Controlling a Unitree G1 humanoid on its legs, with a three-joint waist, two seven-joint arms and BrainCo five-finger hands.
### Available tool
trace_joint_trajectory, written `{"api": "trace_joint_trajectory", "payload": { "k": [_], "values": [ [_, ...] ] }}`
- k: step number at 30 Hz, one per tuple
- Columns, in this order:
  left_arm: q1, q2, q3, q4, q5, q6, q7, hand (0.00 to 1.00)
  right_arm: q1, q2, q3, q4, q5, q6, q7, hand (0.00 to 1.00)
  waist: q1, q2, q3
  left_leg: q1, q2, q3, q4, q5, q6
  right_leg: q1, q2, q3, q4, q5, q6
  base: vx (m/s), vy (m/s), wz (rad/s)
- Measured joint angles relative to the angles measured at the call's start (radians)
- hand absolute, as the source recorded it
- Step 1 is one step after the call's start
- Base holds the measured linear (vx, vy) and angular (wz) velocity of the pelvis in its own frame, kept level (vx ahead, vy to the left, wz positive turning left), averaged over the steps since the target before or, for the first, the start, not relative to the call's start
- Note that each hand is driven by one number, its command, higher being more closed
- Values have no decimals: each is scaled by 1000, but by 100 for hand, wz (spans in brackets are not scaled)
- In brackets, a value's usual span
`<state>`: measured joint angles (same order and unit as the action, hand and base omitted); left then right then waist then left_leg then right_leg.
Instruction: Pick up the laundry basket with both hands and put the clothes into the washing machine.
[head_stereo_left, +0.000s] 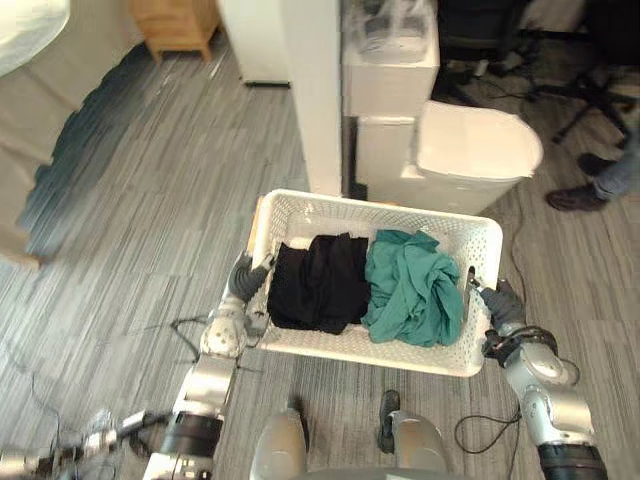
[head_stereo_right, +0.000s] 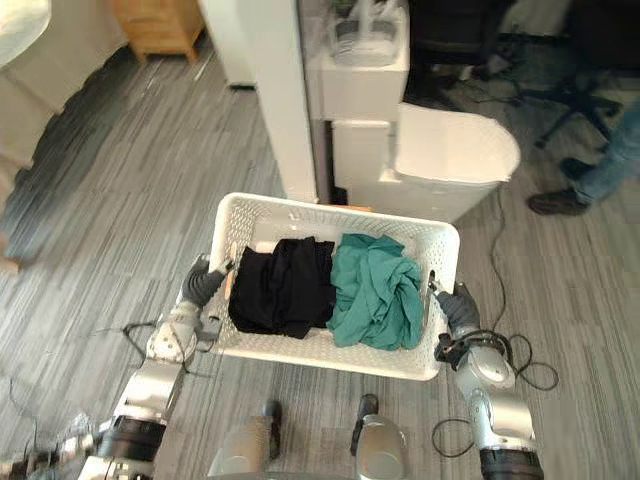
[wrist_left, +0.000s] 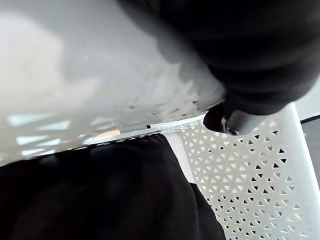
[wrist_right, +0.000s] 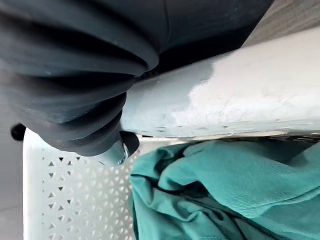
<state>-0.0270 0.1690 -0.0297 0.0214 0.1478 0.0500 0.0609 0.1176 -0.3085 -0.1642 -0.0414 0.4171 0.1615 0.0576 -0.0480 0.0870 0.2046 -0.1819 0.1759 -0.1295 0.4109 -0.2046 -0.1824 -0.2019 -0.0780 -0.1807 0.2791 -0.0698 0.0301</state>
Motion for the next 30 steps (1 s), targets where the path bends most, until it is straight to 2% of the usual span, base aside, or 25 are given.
{"api": "trace_joint_trajectory", "payload": {
  "k": [1, 3, 4, 5, 6, 7, 8, 9, 10, 11, 13, 15, 16, 17, 18, 19, 21, 23, 24, 25, 26, 27, 28, 29, 30],
  "values": [
    [10, -14, -1, -9, 0, -8, -14, 100, 24, 20, -24, -11, 0, 0, 14, 100, -7, 5, -10, 24, 0, 10, -31, -48, 10, -24, 8, 41, -4, 19, 13, -95, 229, -104],
    [9, -13, 0, -9, 0, -12, -22, 100, 47, 65, -43, -17, -2, 2, 17, 100, -19, -27, -12, 21, -23, 68, -27, -58, 27, -57, -9, 112, -24, 61, 37, -189, 283, -113],
    [7, -12, 2, -12, -11, -17, -23, 100, 74, 95, -56, -27, -25, 1, 22, 100, -26, -41, -13, -2, -50, 138, 10, -73, 58, -75, -16, 181, -74, 123, 58, -200, 255, -130],
    [4, -11, 2, -13, -17, -20, -23, 100, 83, 98, -57, -31, -34, 2, 28, 100, -31, -44, -12, -15, -59, 163, 34, -79, 80, -84, -20, 207, -94, 145, 59, -330, 354, -125],
    [-7, -9, 1, -12, -19, -20, -25, 100, 97, 109, -59, -35, -37, 2, 30, 100, -52, -50, -7, -41, -82, 206, 57, -71, 134, -82, -40, 233, -166, 178, 30, -203, 202, -84],
    [-14, -13, 1, -10, -19, -19, -26, 100, 97, 111, -62, -35, -37, 2, 29, 100, -51, -43, -2, -46, -69, 242, 50, -65, 149, -99, -48, 201, -164, 134, -5, -388, 307, -123],
    [-20, -18, 11, -9, -19, -17, -26, 100, 83, 116, -62, -34, -37, 2, 27, 100, -40, -22, 21, -47, -41, 313, 45, -52, 174, -167, -69, 108, 2, 78, -66, -236, 154, -136],
    [-11, -17, 29, -9, -19, -15, -31, 100, 82, 123, -53, -33, -37, 2, 28, 100, -30, -22, 28, -22, -34, 358, 32, -44, 185, -192, -102, 24, 173, 39, -81, -337, 252, -179],
    [9, -17, 50, -11, -19, -14, -37, 100, 80, 126, -30, -26, -46, 2, 29, 100, -14, -26, 28, 23, -18, 435, 7, -37, 193, -156, -145, -74, 315, -27, -97, -229, 170, -189],
    [25, -16, 72, -24, -19, -15, -38, 100, 68, 127, -11, -19, -59, 2, 31, 100, 13, -26, 27, 50, -1, 500, -8, -33, 193, -91, -175, -168, 379, -85, -116, -217, 119, -176],
    [51, -15, 113, -64, -24, -15, -39, 100, 25, 130, 18, -3, -71, 1, 34, 100, 31, -36, 17, 55, 23, 593, -20, -24, 194, -12, -223, -250, 398, -135, -108, -156, -20, -167],
    [60, -8, 154, -95, -41, -16, -39, 100, -66, 142, 46, 81, -83, -8, 34, 100, 88, -55, -6, 45, 77, 752, -17, -8, 175, 79, -313, -343, 333, -153, -70, -221, -179, -231],
    [55, -5, 167, -96, -47, -16, -39, 100, -100, 149, 51, 106, -102, -11, 35, 100, 96, -60, -15, 29, 104, 800, -1, -3, 166, 109, -329, -365, 260, -138, -39, -170, -240, -178],
    [51, -3, 173, -96, -49, -16, -39, 100, -116, 152, 53, 112, -112, -12, 33, 100, 96, -66, -19, 18, 121, 827, 11, 0, 160, 122, -327, -368, 198, -126, 18, -108, -276, -144],
    [45, -7, 183, -97, -50, -16, -39, 100, -132, 152, 55, 114, -119, -13, 29, 100, 95, -76, -22, 9, 146, 877, 24, 15, 137, 127, -281, -359, 87, -133, 127, -78, -342, -146],
    [55, -44, 181, -96, -48, -16, -39, 100, -125, 141, 51, 114, -133, -15, 25, 100, 88, -58, -31, 16, 186, 918, 21, 32, 113, 112, -226, -323, 32, -126, 123, -43, -312, -152],
    [88, -78, 161, -97, -37, -15, -41, 100, -93, 137, 40, 114, -145, -17, 25, 100, 75, -58, -38, 88, 235, 978, 1, 51, 85, 114, -164, -250, 18, -120, 107, 87, -261, -137],
    [120, -97, 146, -102, -29, -11, -41, 100, -62, 127, 45, 112, -146, -25, 25, 100, 42, -60, -42, 184, 266, 1014, -25, 72, 68, 104, -128, -180, 80, -124, 86, 101, -244, -141],
    [128, -116, 148, -115, -20, -11, -39, 100, -59, 120, 46, 110, -146, -33, 25, 100, 31, -57, -47, 234, 312, 1027, 1, 83, 75, 10, -105, -126, 195, -172, 61, -10, -317, -181],
    [131, -101, 162, -128, -16, -12, -37, 100, -55, 151, 58, 97, -146, -37, 22, 100, 34, -70, -58, 235, 359, 972, 101, 76, 121, 22, -40, -81, 74, -115, 11, -10, -317, -187],
    [137, -105, 165, -134, -16, -11, -35, 100, -53, 152, 63, 93, -146, -41, 18, 100, 29, -56, -58, 218, 380, 891, 143, 72, 193, 31, -9, -65, 67, -89, -15, 92, -208, -181],
    [154, -118, 162, -154, -16, -11, -35, 100, -49, 154, 63, 93, -146, -45, 7, 100, 34, -63, -61, 200, 316, 686, 146, -17, 147, 43, 9, 17, 47, -68, -33, 196, -34, -175],
    [173, -130, 160, -176, -17, -14, -34, 100, -55, 148, 61, 87, -146, -46, 7, 100, 39, -79, -61, 163, 203, 503, 140, -83, 131, 60, 12, 74, 17, -65, -31, 244, -26, -162],
    [177, -137, 157, -179, -17, -14, -34, 100, -52, 141, 60, 83, -146, -47, 7, 100, 38, -80, -61, 138, 151, 421, 142, -98, 116, 73, 12, 88, 1, -60, -29, 172, 25, -122],
    [180, -148, 154, -179, -17, -14, -34, 100, -52, 136, 57, 83, -146, -46, 7, 100, 40, -82, -60, 95, 79, 318, 142, -115, 113, 88, 10, 117, -7, -52, -25, 153, 93, -80]
  ]
}}
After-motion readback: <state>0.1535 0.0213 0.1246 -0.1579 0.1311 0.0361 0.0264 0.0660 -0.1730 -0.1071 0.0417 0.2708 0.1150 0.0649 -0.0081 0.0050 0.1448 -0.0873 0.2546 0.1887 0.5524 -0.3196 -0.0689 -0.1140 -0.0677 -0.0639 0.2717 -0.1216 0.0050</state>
